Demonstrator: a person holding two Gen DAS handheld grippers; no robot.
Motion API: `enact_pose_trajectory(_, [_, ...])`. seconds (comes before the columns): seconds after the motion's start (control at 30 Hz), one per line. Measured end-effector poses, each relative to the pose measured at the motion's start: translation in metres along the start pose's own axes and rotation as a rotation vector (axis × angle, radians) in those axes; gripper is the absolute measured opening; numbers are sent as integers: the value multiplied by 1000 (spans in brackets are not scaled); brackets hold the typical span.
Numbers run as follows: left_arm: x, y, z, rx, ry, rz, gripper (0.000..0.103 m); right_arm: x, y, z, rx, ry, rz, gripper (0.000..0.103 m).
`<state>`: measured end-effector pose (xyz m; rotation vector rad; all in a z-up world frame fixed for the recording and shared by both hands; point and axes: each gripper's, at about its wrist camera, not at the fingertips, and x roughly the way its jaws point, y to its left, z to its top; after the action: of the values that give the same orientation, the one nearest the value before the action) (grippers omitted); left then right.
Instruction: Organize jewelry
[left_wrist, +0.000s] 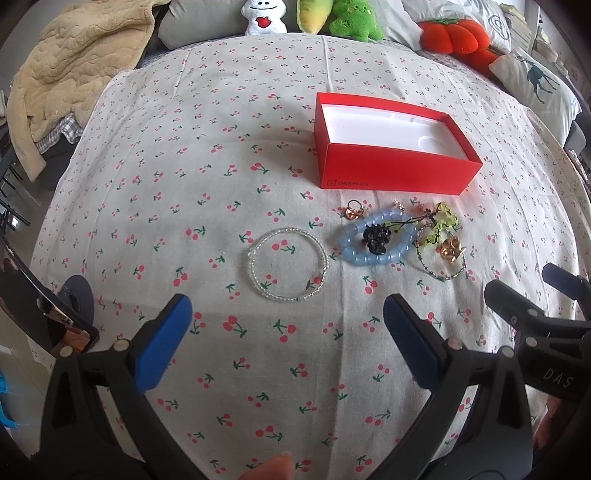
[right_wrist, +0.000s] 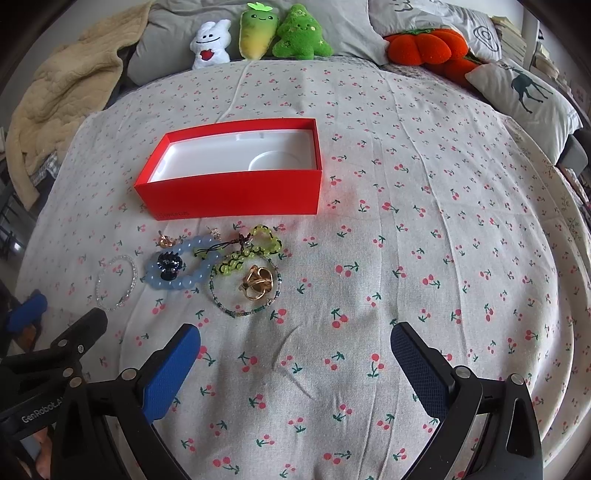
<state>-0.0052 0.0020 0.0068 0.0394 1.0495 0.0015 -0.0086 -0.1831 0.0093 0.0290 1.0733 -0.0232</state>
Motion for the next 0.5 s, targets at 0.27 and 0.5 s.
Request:
enact_pose_trajectory(0.27, [0,-1,0,-1,-1,-3,103,-2,1,0,-2,-5,2,103])
enact_pose_trajectory(0.5, [1,-2,0,-3,4,-7,103,-3,1,2,6,-5,3,103])
